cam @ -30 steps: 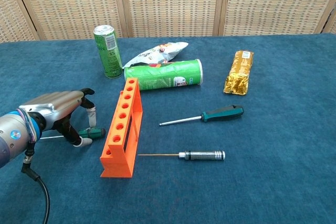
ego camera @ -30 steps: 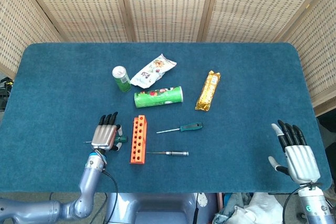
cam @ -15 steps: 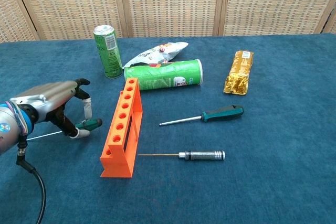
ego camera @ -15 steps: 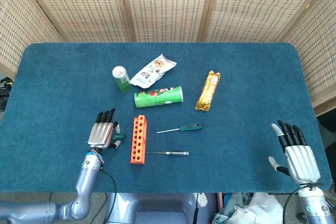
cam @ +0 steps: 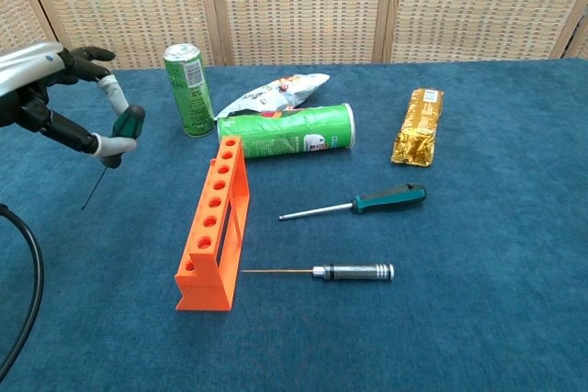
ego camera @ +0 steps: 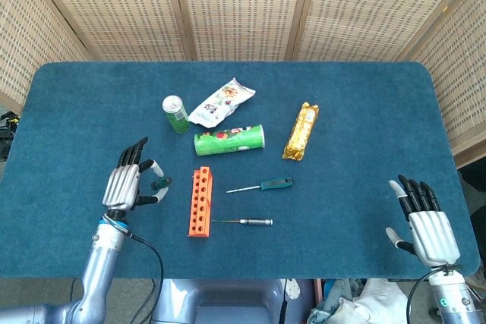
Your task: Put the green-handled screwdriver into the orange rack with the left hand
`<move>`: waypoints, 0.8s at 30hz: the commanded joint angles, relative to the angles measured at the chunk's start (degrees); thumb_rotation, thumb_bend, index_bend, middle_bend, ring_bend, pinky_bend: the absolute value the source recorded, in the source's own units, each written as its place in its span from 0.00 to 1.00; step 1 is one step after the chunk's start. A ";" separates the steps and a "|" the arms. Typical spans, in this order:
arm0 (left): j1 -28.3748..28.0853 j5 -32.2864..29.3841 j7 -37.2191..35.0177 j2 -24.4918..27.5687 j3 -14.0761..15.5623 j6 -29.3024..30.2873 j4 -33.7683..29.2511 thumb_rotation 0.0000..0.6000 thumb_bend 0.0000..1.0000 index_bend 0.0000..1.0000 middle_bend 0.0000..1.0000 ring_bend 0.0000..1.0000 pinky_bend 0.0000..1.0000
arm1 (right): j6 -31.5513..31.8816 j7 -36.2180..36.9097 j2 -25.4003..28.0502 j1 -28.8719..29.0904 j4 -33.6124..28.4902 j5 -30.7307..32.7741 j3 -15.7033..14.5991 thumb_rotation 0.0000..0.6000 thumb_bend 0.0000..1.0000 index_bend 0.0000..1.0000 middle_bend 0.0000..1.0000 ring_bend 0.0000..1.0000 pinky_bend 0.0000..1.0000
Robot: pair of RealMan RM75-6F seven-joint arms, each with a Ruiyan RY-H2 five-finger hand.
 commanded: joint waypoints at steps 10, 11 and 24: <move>1.96 3.98 -19.95 2.50 -4.86 -2.87 -8.98 1.00 0.36 0.59 0.05 0.00 0.00 | -0.19 0.39 0.01 0.09 0.14 0.12 0.02 1.00 0.24 0.00 0.00 0.00 0.00; 1.74 4.09 -20.20 2.27 -4.97 -3.05 -8.82 1.00 0.36 0.59 0.05 0.00 0.00 | -0.17 0.47 0.03 0.08 0.15 0.14 0.04 1.00 0.24 0.00 0.00 0.00 0.00; -2.10 2.29 -22.48 -0.32 -6.86 -7.15 -6.51 1.00 0.36 0.60 0.06 0.00 0.00 | -0.80 1.27 0.02 0.26 0.50 0.54 0.02 1.00 0.24 0.00 0.00 0.00 0.00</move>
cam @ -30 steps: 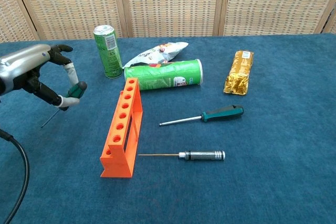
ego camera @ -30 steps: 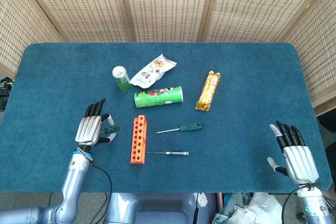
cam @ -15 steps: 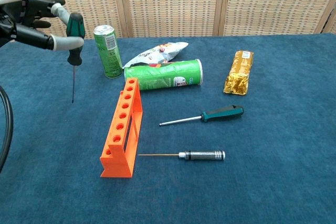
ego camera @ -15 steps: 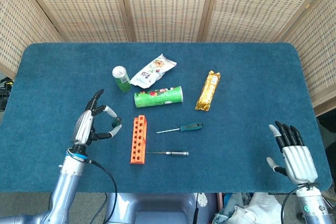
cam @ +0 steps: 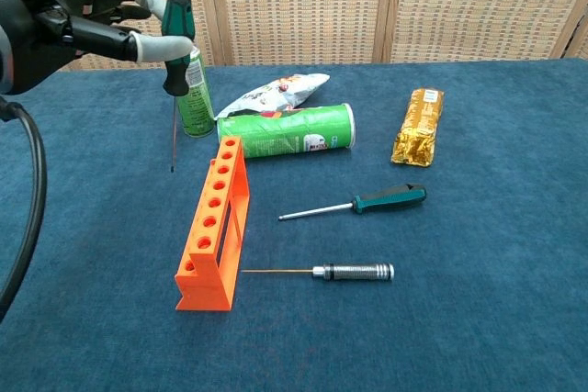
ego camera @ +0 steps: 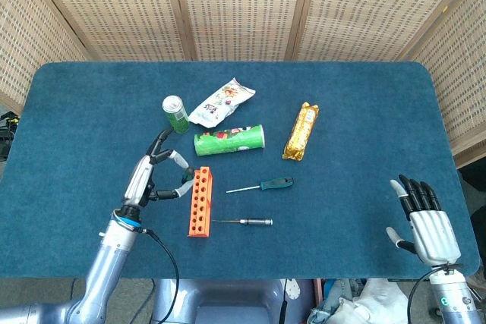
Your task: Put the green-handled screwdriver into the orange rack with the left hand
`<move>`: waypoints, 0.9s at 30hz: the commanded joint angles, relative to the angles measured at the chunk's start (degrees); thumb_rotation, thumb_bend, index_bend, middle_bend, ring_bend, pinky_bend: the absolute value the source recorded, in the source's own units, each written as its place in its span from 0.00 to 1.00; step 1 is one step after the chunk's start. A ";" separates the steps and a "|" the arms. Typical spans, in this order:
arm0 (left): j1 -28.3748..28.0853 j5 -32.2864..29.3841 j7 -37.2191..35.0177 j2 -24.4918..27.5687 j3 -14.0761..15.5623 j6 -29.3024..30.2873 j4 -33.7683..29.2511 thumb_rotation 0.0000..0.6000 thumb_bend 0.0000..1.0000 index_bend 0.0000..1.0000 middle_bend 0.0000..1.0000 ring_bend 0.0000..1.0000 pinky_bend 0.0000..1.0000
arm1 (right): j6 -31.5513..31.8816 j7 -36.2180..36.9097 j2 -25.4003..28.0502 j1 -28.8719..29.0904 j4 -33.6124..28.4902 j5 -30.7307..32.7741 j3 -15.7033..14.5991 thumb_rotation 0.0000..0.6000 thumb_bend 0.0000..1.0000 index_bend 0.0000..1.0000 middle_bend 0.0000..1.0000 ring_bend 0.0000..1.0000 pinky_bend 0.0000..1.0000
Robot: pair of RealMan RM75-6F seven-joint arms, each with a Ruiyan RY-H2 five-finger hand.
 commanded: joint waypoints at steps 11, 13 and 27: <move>-2.66 -1.34 -0.67 -1.60 -1.83 -0.87 0.96 1.00 0.36 0.61 0.06 0.00 0.00 | -0.55 0.53 -0.08 0.21 0.43 0.49 0.07 1.00 0.24 0.00 0.00 0.00 0.00; -2.91 -1.50 -0.96 -1.62 -1.93 -1.24 1.25 1.00 0.36 0.61 0.06 0.00 0.00 | -0.57 0.57 -0.07 0.21 0.43 0.49 0.06 1.00 0.24 0.00 0.00 0.00 0.00; -4.87 0.26 -8.91 -2.10 -3.24 -5.47 6.48 1.00 0.36 0.62 0.06 0.00 0.00 | -0.93 0.48 -0.24 0.37 0.60 0.59 -0.03 1.00 0.24 0.00 0.00 0.00 0.00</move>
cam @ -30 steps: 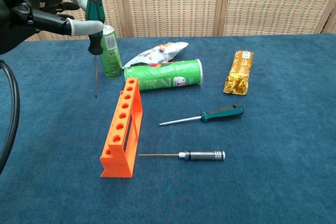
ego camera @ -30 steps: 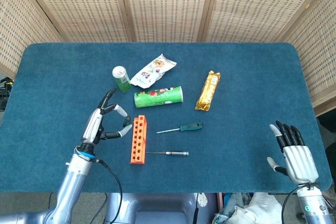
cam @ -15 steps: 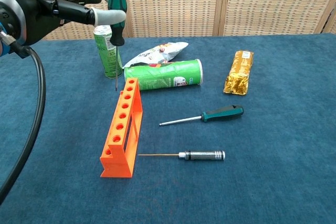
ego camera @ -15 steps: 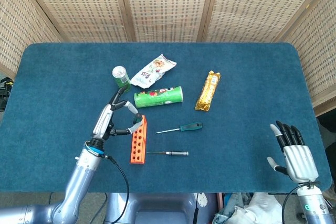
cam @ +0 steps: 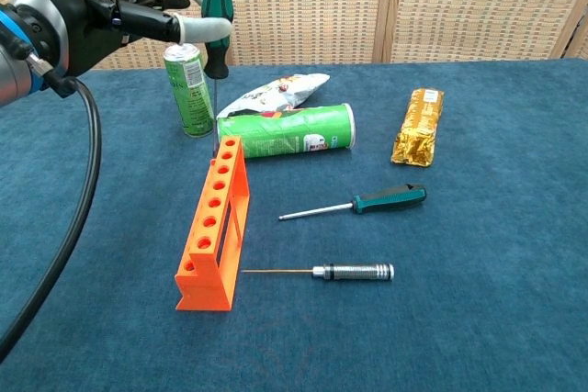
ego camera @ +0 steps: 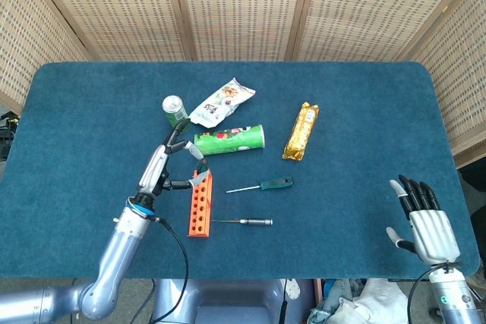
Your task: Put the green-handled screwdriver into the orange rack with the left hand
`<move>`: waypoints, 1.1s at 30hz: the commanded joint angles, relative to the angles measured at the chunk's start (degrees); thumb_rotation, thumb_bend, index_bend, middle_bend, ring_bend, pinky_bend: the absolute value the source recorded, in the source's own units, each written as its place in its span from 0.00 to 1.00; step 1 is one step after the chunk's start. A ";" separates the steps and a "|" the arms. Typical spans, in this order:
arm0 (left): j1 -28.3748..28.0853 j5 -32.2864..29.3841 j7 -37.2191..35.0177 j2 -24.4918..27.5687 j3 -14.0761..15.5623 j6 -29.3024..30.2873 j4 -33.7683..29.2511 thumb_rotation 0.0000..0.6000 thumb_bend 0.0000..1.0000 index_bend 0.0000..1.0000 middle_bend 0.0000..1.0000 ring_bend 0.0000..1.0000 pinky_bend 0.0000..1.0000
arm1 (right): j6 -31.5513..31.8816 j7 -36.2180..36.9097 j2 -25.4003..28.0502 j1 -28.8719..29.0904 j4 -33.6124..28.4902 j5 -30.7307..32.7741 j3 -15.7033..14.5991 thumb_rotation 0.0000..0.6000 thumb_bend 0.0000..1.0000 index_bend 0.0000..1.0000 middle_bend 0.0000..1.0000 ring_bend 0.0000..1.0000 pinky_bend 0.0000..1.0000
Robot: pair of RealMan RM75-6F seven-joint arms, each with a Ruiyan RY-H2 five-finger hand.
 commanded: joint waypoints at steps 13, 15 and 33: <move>-0.52 4.36 -6.54 -0.48 0.64 -1.36 3.55 1.00 0.36 0.62 0.06 0.00 0.00 | -0.06 -0.08 -0.11 0.05 0.13 0.12 0.00 1.00 0.24 0.00 0.00 0.00 0.00; -0.64 4.44 -6.57 -0.48 0.79 -1.49 3.67 1.00 0.36 0.62 0.06 0.00 0.00 | -0.07 -0.06 -0.11 0.05 0.14 0.13 0.00 1.00 0.24 0.00 0.00 0.00 0.00; -1.51 3.95 -6.33 -1.81 2.03 -1.61 6.56 1.00 0.36 0.63 0.06 0.00 0.00 | -0.06 0.11 -0.04 0.08 0.16 0.08 -0.06 1.00 0.24 0.00 0.00 0.00 0.00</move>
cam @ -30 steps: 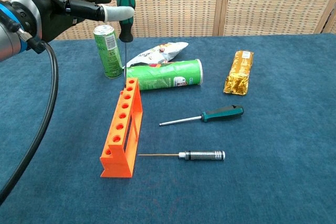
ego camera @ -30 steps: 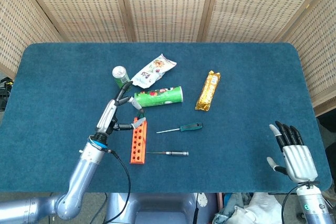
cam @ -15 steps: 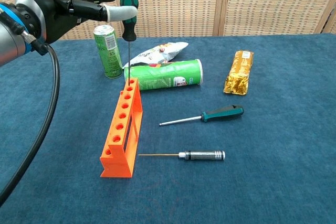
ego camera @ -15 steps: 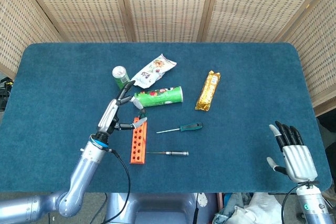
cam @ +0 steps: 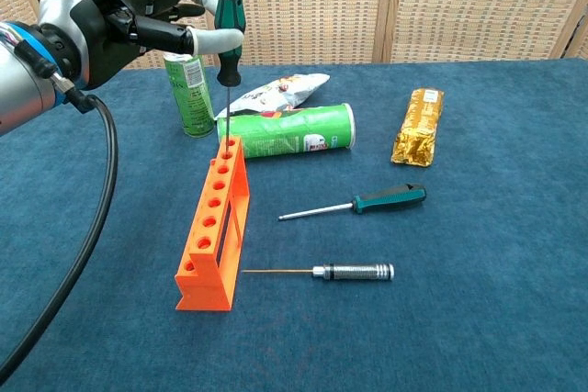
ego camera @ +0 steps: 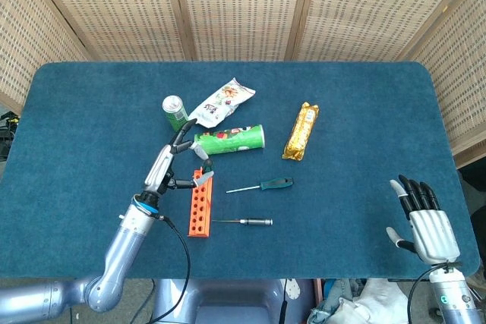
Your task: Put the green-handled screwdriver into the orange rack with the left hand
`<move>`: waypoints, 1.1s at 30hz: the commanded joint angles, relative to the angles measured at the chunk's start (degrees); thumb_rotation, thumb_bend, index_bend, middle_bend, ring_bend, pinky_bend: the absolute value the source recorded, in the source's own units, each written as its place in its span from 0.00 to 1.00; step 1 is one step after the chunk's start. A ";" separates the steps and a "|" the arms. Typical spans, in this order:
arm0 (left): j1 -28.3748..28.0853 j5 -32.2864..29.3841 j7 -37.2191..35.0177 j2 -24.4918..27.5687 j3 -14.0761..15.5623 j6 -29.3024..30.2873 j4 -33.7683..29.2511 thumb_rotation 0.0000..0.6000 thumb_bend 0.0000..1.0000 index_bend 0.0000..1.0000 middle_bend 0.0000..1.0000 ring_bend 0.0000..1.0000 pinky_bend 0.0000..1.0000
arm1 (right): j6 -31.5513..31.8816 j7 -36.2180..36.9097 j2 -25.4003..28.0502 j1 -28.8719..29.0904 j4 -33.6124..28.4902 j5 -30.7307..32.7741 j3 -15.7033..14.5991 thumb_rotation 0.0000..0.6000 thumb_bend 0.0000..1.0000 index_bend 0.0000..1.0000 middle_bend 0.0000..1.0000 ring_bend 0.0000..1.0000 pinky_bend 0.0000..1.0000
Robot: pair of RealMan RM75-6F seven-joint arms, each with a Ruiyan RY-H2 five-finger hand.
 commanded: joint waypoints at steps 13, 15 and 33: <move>-0.15 0.37 -1.16 -1.09 2.10 -1.66 4.08 1.00 0.36 0.63 0.06 0.00 0.00 | -0.12 -0.15 -0.06 0.05 0.02 0.11 -0.01 1.00 0.24 0.00 0.00 0.00 0.00; -0.06 0.51 -1.34 -1.32 2.52 -1.83 4.70 1.00 0.36 0.63 0.06 0.00 0.00 | -0.09 -0.13 -0.05 0.04 0.03 0.11 -0.01 1.00 0.24 0.00 0.00 0.00 0.00; 1.20 1.88 -4.56 -2.43 5.03 -3.66 10.06 1.00 0.36 0.63 0.06 0.00 0.00 | -0.52 -0.32 -0.21 0.19 0.17 0.40 -0.02 1.00 0.24 0.00 0.00 0.00 0.00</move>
